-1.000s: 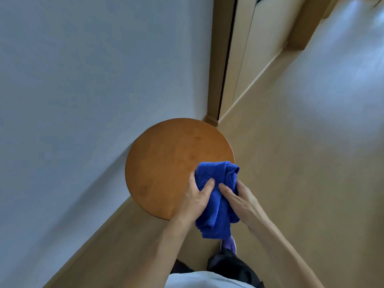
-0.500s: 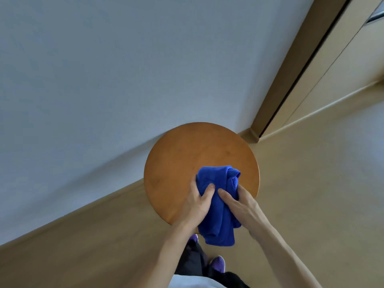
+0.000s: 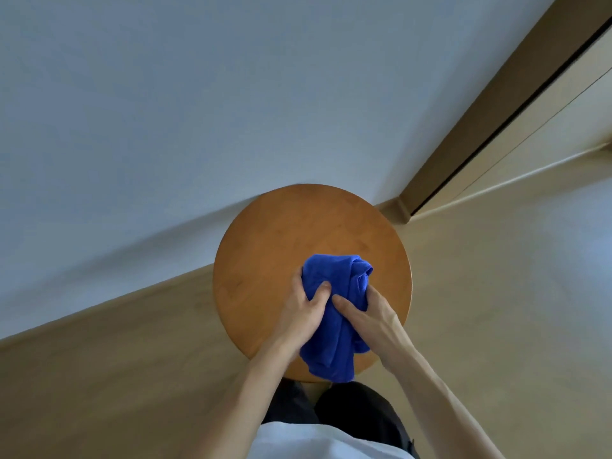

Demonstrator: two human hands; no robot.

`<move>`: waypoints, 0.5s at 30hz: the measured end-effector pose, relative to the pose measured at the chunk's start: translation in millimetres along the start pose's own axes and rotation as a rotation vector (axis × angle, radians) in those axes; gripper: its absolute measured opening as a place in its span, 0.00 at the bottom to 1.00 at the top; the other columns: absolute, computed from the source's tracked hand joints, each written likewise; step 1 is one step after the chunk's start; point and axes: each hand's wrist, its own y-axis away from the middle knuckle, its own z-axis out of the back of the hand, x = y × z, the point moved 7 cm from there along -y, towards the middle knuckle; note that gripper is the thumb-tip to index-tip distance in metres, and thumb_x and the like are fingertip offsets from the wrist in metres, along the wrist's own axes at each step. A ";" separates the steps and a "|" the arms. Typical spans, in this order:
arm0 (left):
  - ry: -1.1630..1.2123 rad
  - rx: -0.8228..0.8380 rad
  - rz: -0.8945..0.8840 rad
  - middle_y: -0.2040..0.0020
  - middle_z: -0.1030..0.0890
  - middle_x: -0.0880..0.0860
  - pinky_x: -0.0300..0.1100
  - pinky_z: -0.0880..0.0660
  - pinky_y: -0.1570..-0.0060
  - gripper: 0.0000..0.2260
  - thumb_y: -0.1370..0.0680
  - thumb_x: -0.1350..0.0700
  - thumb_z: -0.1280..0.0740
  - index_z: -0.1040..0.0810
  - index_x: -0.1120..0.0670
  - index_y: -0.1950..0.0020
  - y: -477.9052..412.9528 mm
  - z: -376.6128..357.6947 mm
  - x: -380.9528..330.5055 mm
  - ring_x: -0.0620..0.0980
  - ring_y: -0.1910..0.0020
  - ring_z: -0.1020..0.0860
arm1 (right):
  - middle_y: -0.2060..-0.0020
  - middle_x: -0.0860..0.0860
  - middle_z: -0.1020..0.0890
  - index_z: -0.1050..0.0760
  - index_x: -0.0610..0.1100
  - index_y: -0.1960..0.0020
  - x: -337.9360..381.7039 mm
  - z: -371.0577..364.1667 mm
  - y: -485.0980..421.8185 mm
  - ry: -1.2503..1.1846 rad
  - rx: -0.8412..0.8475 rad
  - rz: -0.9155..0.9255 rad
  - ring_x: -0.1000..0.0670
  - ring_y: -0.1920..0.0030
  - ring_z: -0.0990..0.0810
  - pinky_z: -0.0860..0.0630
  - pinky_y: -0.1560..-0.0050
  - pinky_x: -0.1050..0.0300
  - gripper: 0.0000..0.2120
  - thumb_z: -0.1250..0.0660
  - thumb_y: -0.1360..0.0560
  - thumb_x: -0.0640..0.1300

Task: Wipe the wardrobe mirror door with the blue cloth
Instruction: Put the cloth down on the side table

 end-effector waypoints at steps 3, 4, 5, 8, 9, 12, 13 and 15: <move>0.037 -0.056 0.027 0.40 0.23 0.39 0.31 0.27 0.57 0.28 0.18 0.43 0.36 0.42 0.45 0.20 -5.3 6.0 3.7 0.37 0.45 0.22 | 0.57 0.56 0.17 0.26 0.53 0.48 1.8 -5.3 -15.1 0.034 0.059 -0.018 0.63 0.62 0.18 0.25 0.68 0.69 0.10 0.29 0.24 0.55; 0.047 -0.081 0.036 0.41 0.23 0.38 0.31 0.27 0.56 0.28 0.18 0.43 0.36 0.42 0.44 0.20 -6.9 7.3 5.0 0.37 0.46 0.22 | 0.57 0.56 0.17 0.25 0.53 0.48 2.3 -5.8 -20.6 0.048 0.085 -0.018 0.63 0.61 0.18 0.25 0.67 0.69 0.10 0.29 0.24 0.55; 0.056 -0.108 0.045 0.41 0.23 0.38 0.31 0.27 0.57 0.28 0.18 0.42 0.37 0.42 0.44 0.20 -8.0 7.8 6.7 0.37 0.46 0.22 | 0.57 0.56 0.16 0.25 0.53 0.48 2.2 -5.8 -25.7 0.061 0.112 -0.016 0.61 0.61 0.17 0.24 0.66 0.68 0.10 0.29 0.25 0.55; 0.085 -0.190 0.065 0.39 0.23 0.38 0.31 0.28 0.58 0.27 0.18 0.41 0.38 0.42 0.41 0.21 -10.2 2.5 13.3 0.36 0.46 0.22 | 0.57 0.56 0.16 0.24 0.53 0.48 1.1 -3.3 -40.9 0.084 0.194 -0.009 0.59 0.60 0.17 0.24 0.64 0.66 0.11 0.28 0.25 0.55; 0.101 -0.213 0.071 0.38 0.23 0.38 0.30 0.28 0.57 0.27 0.18 0.40 0.38 0.42 0.40 0.21 -10.7 -1.7 15.7 0.36 0.46 0.23 | 0.57 0.56 0.15 0.24 0.52 0.48 0.0 -1.8 -45.7 0.087 0.222 -0.012 0.60 0.60 0.17 0.23 0.64 0.67 0.11 0.28 0.26 0.56; 0.177 -0.296 0.100 0.38 0.26 0.36 0.33 0.28 0.50 0.30 0.18 0.39 0.38 0.46 0.40 0.18 -12.4 -16.1 24.2 0.35 0.45 0.24 | 0.56 0.55 0.14 0.23 0.52 0.47 -5.3 2.5 -61.4 0.122 0.315 -0.012 0.58 0.58 0.16 0.19 0.58 0.60 0.12 0.26 0.27 0.54; 0.206 -0.328 0.110 0.36 0.26 0.37 0.36 0.27 0.45 0.31 0.18 0.38 0.38 0.46 0.41 0.18 -12.7 -20.7 27.9 0.38 0.42 0.24 | 0.56 0.54 0.14 0.23 0.51 0.47 -7.6 3.4 -67.1 0.137 0.345 -0.013 0.56 0.57 0.15 0.17 0.55 0.57 0.12 0.26 0.27 0.53; 0.250 -0.368 0.115 0.34 0.24 0.39 0.41 0.26 0.38 0.23 0.18 0.39 0.39 0.36 0.40 0.23 -15.2 -30.9 37.0 0.39 0.40 0.23 | 0.57 0.51 0.14 0.22 0.48 0.47 -13.7 5.5 -78.4 0.167 0.401 -0.021 0.52 0.57 0.15 0.16 0.53 0.52 0.10 0.27 0.27 0.50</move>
